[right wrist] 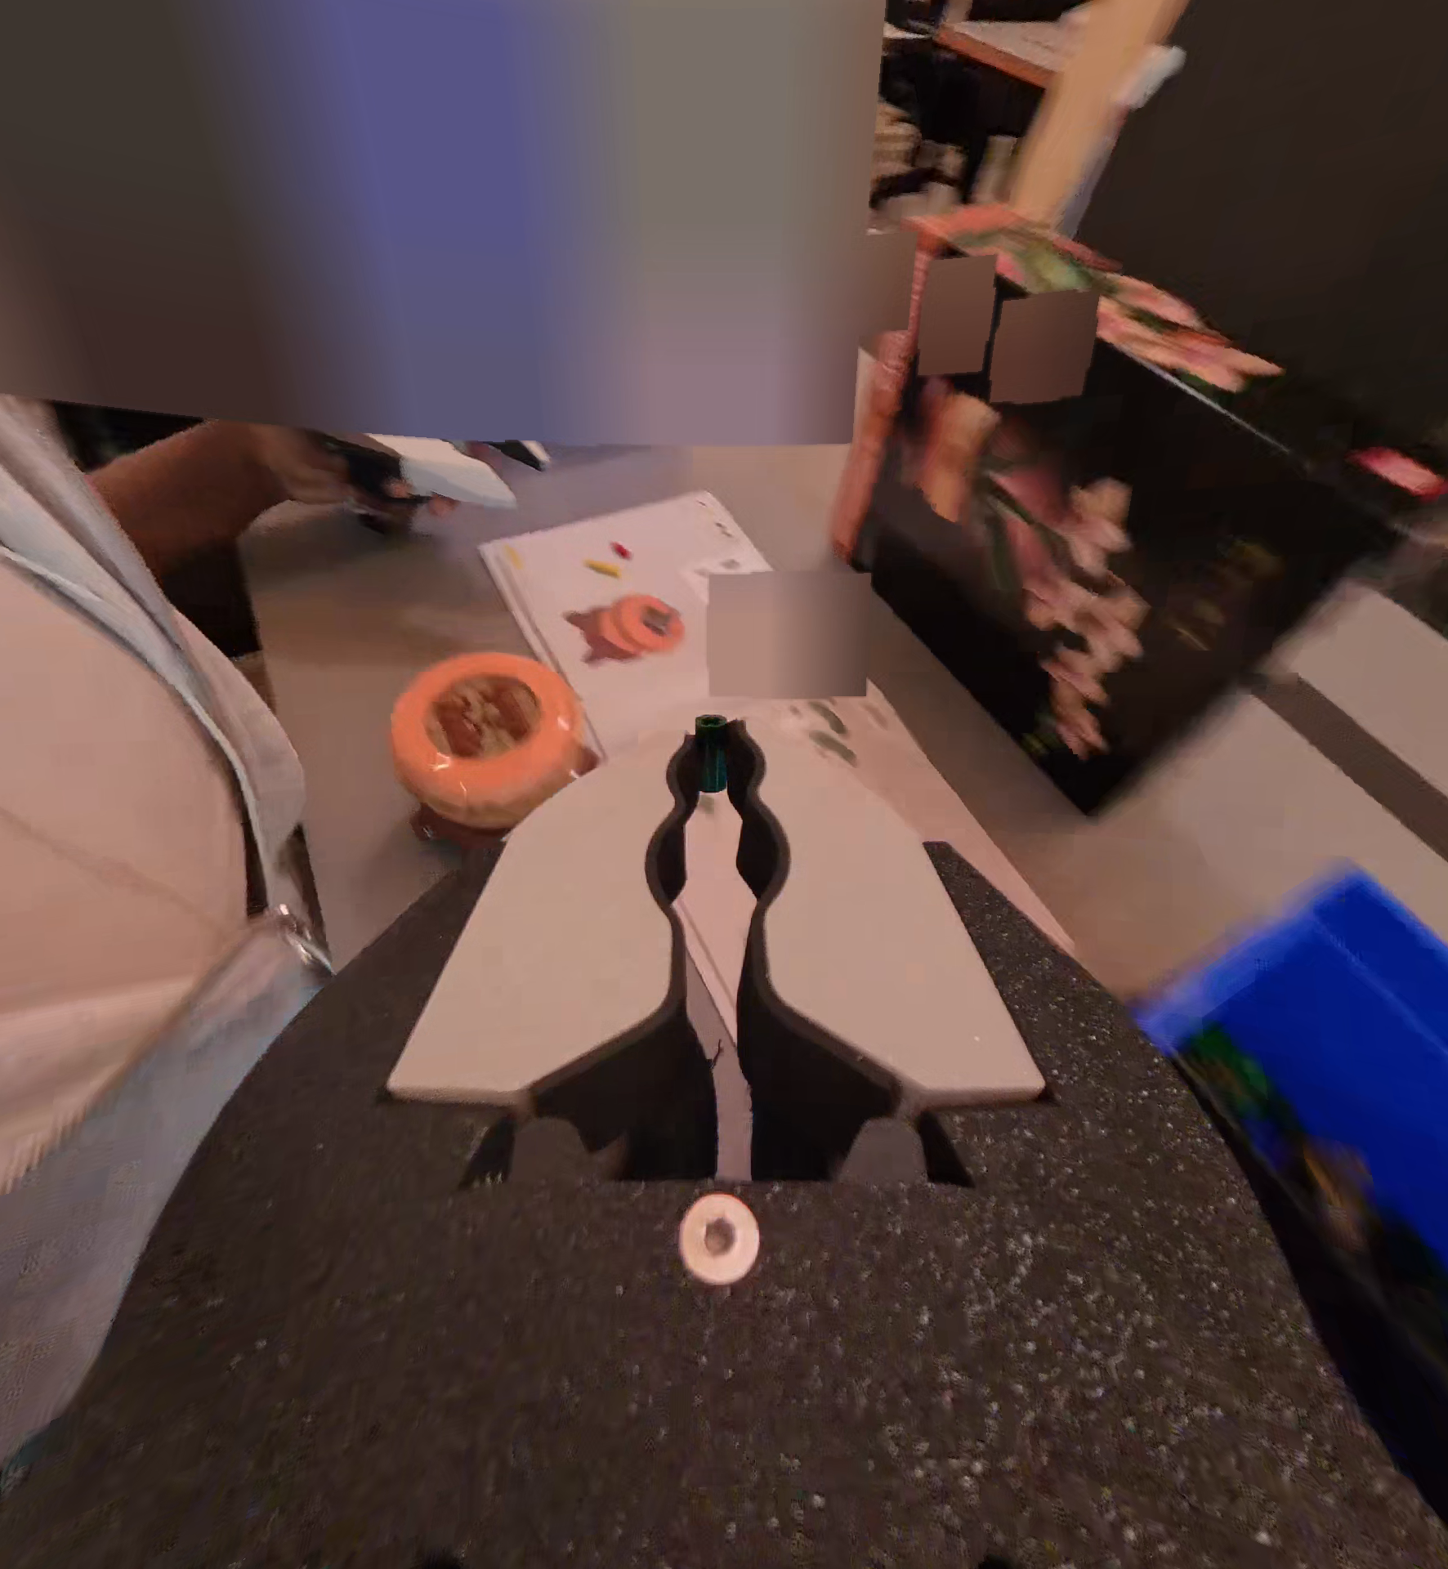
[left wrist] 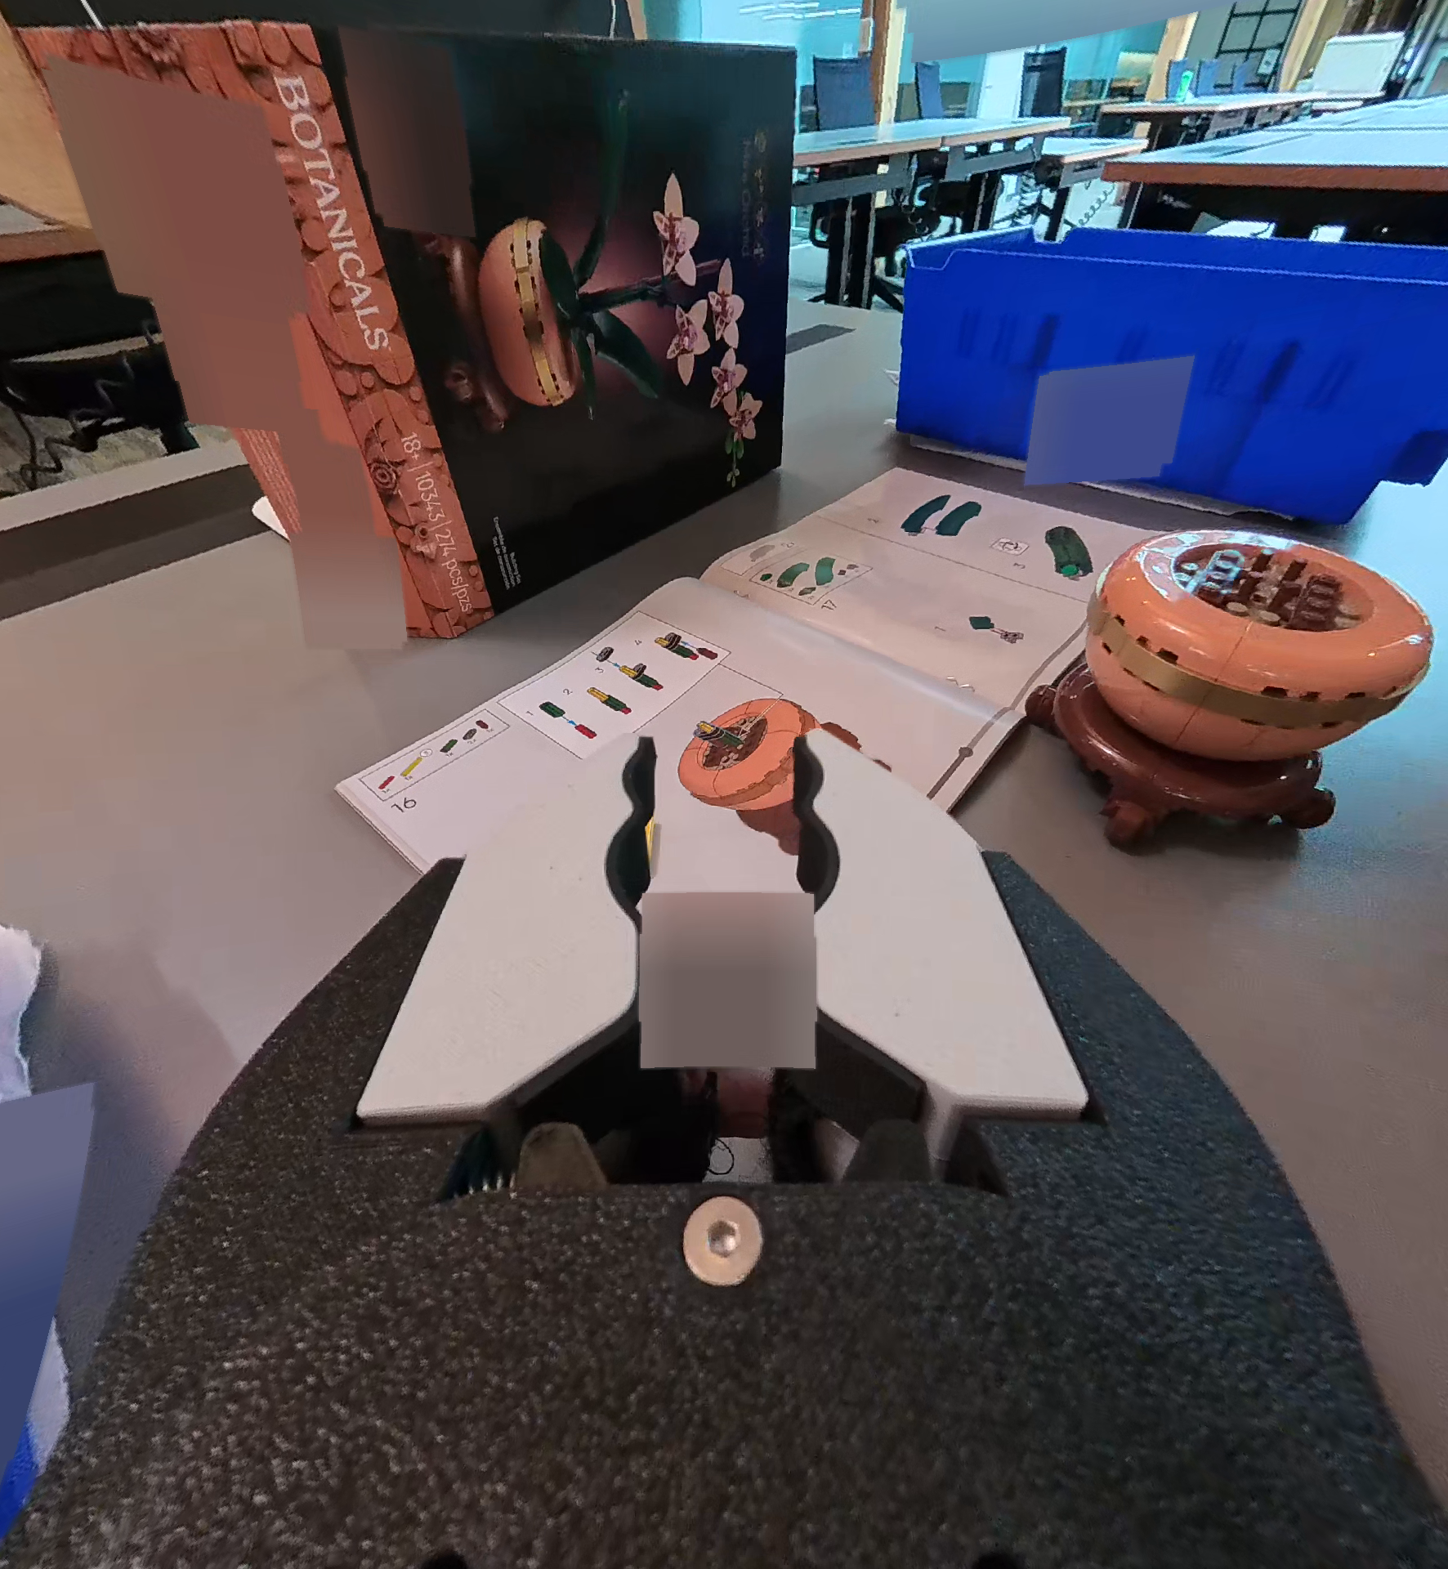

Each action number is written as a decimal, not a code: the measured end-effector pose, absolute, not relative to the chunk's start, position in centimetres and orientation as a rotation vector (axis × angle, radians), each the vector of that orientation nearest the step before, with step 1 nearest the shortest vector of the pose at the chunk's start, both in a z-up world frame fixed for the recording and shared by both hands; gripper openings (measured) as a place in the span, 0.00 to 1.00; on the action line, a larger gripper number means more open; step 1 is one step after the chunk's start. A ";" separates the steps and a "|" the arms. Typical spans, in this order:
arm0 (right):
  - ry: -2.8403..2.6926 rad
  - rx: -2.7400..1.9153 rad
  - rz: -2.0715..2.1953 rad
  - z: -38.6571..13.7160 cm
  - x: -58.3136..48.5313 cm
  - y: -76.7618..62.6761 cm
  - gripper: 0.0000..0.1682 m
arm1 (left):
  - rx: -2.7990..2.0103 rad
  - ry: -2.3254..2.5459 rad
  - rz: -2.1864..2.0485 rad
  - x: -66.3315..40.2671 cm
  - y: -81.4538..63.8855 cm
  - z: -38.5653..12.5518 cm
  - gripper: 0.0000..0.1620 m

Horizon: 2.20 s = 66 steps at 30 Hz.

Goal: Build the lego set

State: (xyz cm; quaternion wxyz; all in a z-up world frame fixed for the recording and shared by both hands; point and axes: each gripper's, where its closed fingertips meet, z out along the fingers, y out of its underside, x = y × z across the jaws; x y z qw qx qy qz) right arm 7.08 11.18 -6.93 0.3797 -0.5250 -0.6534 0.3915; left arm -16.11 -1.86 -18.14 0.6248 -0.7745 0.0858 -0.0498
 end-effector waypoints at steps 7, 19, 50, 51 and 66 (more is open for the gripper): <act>-2.156 -1.212 0.984 -15.6 -8.8 6.2 0.04 | -1.744 0.226 -0.116 -15.7 -2.1 -17.8 0.19; -2.568 -1.186 0.735 -24.3 -18.0 4.1 0.04 | -1.724 0.256 -0.091 -15.3 -2.2 -17.6 0.19; -1.686 -1.179 1.048 -6.3 0.4 8.9 0.05 | -1.731 0.174 -0.173 -16.1 -2.2 -17.5 0.21; -1.661 -1.234 0.985 -6.0 2.6 10.3 0.04 | -1.741 0.177 -0.180 -16.1 -2.1 -17.6 0.21; -1.279 -1.358 0.774 -6.1 15.8 19.6 0.01 | -1.787 0.184 -0.138 -16.1 -1.8 -18.2 0.16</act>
